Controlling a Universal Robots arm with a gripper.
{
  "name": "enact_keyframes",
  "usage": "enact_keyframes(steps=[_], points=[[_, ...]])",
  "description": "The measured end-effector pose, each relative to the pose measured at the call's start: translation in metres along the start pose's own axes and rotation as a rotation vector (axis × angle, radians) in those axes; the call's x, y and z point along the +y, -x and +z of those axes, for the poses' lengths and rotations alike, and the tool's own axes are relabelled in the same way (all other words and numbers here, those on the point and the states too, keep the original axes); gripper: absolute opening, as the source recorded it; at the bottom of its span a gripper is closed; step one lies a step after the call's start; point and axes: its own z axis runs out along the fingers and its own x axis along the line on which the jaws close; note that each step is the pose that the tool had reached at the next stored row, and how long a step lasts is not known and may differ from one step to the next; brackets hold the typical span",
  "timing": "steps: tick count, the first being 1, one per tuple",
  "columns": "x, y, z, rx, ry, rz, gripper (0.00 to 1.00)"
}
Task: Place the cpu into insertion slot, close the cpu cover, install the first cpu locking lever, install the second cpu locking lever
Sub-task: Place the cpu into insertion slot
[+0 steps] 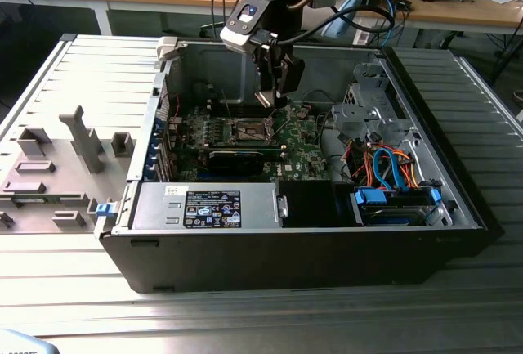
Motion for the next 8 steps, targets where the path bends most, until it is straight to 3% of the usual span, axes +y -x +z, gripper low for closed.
enact_keyframes(steps=[8], points=[[0.0, 0.0, 0.0002, -0.0006, -0.0016, 0.02, 0.54]])
